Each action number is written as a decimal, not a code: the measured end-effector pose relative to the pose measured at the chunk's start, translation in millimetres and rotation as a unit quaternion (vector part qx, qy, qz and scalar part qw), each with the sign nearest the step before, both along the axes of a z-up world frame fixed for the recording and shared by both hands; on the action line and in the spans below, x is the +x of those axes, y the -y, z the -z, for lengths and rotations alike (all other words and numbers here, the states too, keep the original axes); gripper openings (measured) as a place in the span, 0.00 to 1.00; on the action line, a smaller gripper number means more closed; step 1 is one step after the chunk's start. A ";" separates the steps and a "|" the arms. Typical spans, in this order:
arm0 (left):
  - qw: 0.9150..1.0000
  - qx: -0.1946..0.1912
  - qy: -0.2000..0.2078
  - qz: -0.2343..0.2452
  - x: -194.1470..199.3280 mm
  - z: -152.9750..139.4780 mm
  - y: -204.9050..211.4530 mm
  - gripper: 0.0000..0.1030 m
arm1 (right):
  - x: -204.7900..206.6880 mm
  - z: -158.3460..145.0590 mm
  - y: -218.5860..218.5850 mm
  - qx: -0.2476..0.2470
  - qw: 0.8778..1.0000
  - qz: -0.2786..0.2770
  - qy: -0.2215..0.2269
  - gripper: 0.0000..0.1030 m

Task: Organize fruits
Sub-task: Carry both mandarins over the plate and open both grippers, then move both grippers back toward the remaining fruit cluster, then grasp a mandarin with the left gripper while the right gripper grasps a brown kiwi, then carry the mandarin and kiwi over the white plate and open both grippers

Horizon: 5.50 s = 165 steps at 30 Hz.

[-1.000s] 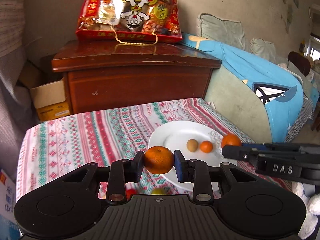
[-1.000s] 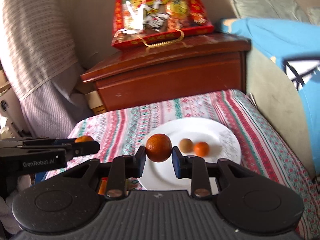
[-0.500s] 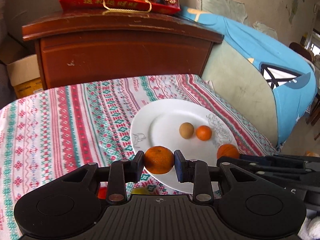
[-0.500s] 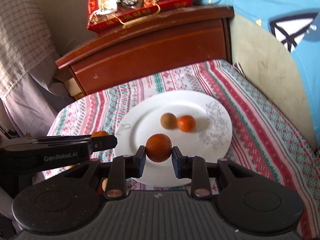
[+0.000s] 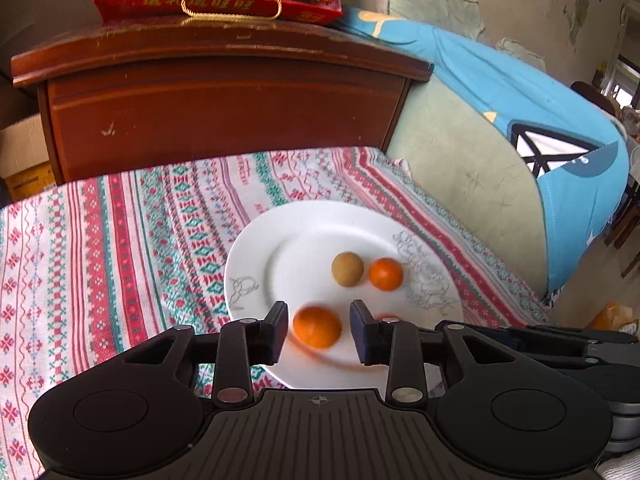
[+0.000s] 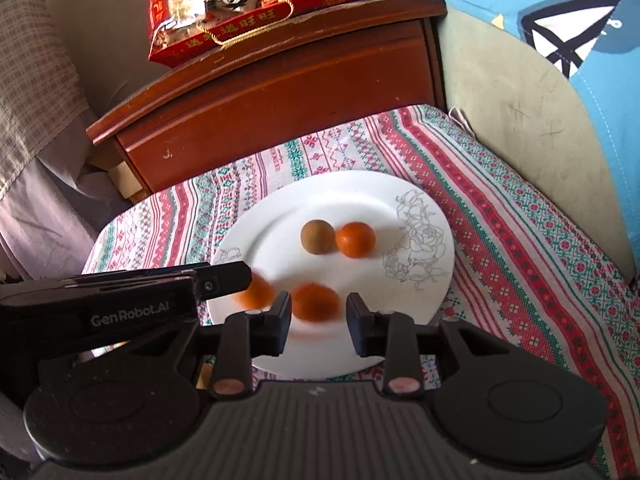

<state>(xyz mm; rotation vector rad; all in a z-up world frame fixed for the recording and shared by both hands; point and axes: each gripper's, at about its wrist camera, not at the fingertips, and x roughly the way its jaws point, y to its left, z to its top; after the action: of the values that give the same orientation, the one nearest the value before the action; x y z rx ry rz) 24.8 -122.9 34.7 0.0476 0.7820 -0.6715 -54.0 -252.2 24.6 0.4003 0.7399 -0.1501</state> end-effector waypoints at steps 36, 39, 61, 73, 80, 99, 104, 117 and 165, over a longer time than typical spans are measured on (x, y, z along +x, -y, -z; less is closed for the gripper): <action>0.985 -0.027 -0.019 -0.171 -29.8 1.7 -125.7 0.70 | -26.0 3.1 -63.4 -0.016 0.989 -0.146 -0.001 0.44; 0.983 -0.027 -0.020 -0.183 -37.7 8.4 -135.2 0.70 | -27.6 9.4 -66.3 -0.016 0.989 -0.149 -0.009 0.43; 0.986 0.098 0.037 -0.132 -64.5 50.7 -112.6 0.97 | -33.1 33.9 -85.9 -0.072 0.981 -0.181 0.006 0.70; 0.985 0.110 0.051 -0.127 -66.2 54.1 -112.9 1.00 | -35.6 41.5 -103.9 -0.129 0.968 -0.214 -0.005 1.00; 0.985 0.111 0.052 -0.121 -67.0 54.4 -113.1 1.00 | -38.7 43.5 -105.3 -0.144 0.965 -0.220 -0.006 0.99; 0.988 0.088 0.093 -0.088 -63.6 44.8 -110.3 0.87 | -19.6 34.0 -87.7 -0.090 0.983 -0.158 0.014 0.49; 0.990 0.083 0.081 -0.078 -60.2 49.9 -108.1 0.72 | -11.5 33.9 -91.0 -0.089 0.983 -0.161 0.017 0.40; 0.992 0.070 0.085 -0.060 -61.4 48.7 -105.5 0.36 | -4.4 35.6 -91.8 -0.083 0.982 -0.169 0.020 0.26; 0.998 -0.016 0.042 -0.043 3.6 12.3 -23.3 0.28 | -7.9 4.8 -21.1 -0.050 0.998 -0.026 0.038 0.26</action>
<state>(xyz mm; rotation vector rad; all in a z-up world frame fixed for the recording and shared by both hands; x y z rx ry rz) 28.5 -99.6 22.4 0.0124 0.6884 -0.5957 -61.9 -231.1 19.8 0.2902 0.6650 -0.1216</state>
